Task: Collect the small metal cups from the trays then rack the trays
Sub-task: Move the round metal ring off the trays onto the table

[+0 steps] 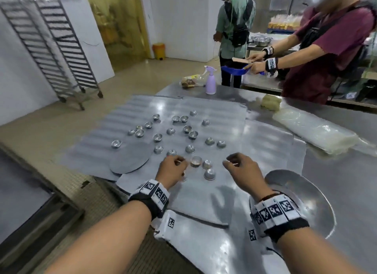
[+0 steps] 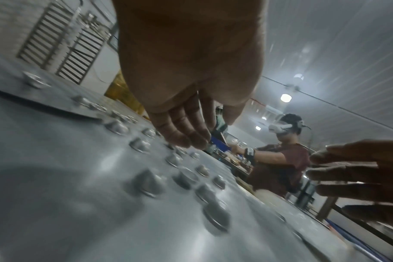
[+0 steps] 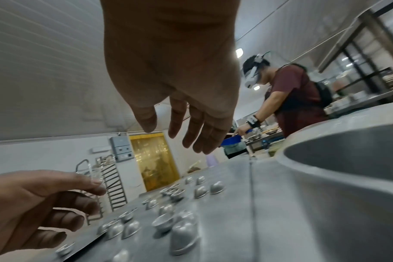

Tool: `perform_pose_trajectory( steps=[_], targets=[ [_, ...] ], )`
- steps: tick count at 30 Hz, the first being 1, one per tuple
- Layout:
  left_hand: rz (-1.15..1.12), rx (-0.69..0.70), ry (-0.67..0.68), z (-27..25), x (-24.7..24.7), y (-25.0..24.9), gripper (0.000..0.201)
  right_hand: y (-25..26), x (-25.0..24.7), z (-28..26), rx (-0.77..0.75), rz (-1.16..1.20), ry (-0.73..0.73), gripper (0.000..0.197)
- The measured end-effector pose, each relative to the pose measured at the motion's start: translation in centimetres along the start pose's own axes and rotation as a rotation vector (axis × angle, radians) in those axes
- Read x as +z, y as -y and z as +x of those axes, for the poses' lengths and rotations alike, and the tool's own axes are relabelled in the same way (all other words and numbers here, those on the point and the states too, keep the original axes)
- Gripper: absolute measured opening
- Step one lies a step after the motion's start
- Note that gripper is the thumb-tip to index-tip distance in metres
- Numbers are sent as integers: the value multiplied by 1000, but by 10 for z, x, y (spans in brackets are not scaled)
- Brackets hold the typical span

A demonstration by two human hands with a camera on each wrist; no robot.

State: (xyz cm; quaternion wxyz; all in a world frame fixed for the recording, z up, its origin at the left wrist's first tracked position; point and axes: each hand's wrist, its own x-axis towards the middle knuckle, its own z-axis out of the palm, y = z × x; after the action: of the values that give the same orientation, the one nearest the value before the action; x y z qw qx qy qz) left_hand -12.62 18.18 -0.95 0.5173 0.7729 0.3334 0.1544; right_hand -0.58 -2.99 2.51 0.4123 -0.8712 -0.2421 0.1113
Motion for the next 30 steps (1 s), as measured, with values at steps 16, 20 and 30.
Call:
perform_pose_trajectory(
  steps=[16,20,30],
  targets=[
    [289,-318,-45,116,-260,168,50,139,286,94,172,-15,290,47],
    [308,-327,22,131,-270,186,57,139,317,106,271,-62,226,59],
    [200,-321,51,149,-275,203,62,132,344,125,311,172,138,15]
  ],
)
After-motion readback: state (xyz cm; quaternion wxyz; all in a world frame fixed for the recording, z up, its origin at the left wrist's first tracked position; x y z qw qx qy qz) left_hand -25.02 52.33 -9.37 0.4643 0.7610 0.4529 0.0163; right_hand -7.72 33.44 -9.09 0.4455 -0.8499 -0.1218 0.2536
